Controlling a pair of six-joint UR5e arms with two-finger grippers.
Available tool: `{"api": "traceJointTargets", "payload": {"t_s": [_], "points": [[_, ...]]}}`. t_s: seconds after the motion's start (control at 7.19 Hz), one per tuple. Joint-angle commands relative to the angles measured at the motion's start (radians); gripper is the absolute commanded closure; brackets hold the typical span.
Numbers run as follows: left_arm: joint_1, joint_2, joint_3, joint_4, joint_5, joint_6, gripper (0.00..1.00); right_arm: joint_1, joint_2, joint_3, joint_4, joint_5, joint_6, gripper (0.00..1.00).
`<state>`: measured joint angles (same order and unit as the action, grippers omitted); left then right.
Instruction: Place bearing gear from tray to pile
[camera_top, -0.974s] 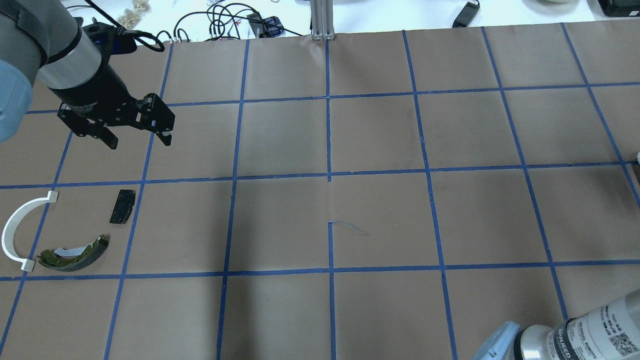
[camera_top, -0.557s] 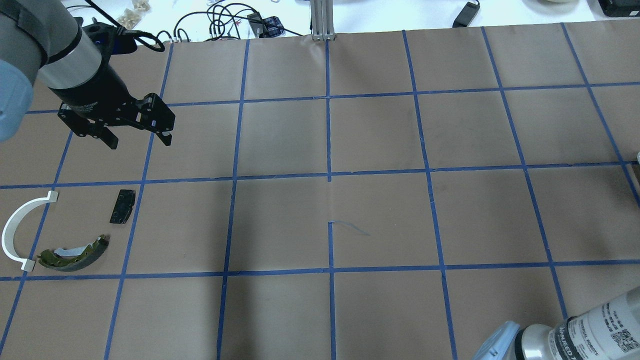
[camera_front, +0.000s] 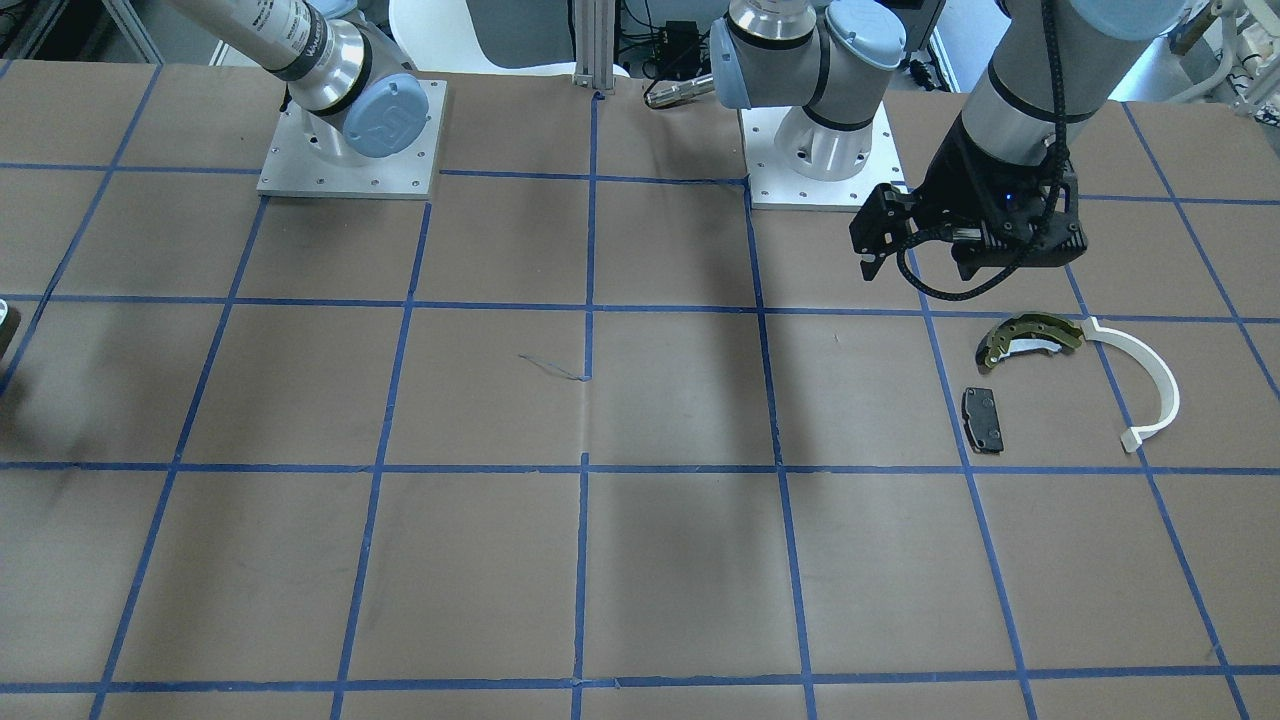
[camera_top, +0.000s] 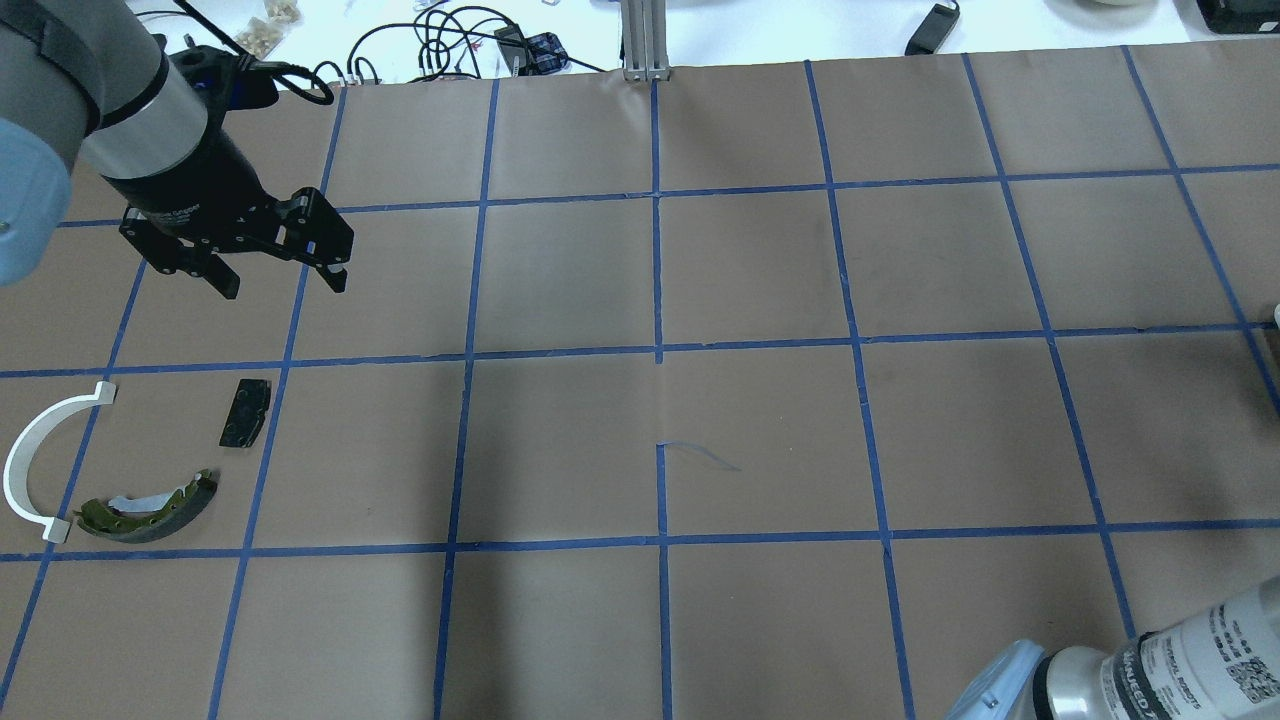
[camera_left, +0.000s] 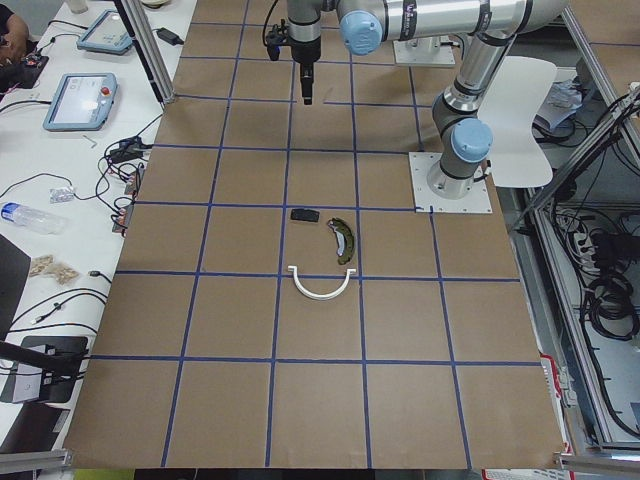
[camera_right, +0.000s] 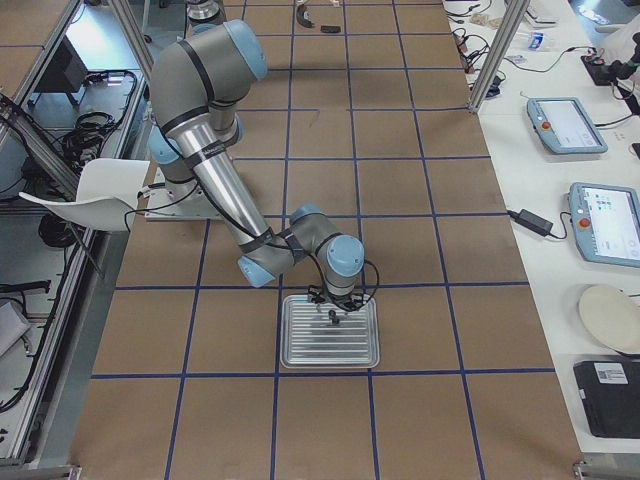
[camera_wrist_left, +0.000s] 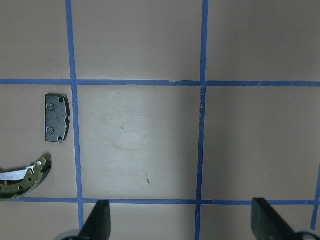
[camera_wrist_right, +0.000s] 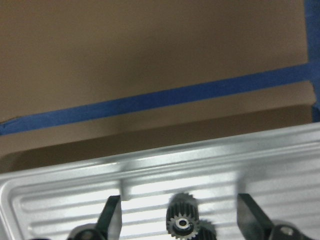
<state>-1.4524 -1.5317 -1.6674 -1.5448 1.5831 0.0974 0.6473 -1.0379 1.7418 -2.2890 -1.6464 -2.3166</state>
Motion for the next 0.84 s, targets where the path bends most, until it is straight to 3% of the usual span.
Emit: {"api": "traceJointTargets", "payload": {"t_s": [0.0, 0.42, 0.7], "points": [[0.000, -0.001, 0.000, 0.002, -0.002, -0.001, 0.00, -0.001, 0.001, 0.004, -0.006, -0.006, -0.003, 0.35], [0.000, 0.002, 0.000, 0.000, -0.002, 0.002, 0.00, -0.001, 0.001, 0.004, -0.007, -0.009, 0.002, 0.61], [0.000, 0.001, 0.000, 0.000, 0.000, 0.002, 0.00, -0.001, 0.004, 0.004, -0.030, -0.049, 0.009, 0.93]]}}
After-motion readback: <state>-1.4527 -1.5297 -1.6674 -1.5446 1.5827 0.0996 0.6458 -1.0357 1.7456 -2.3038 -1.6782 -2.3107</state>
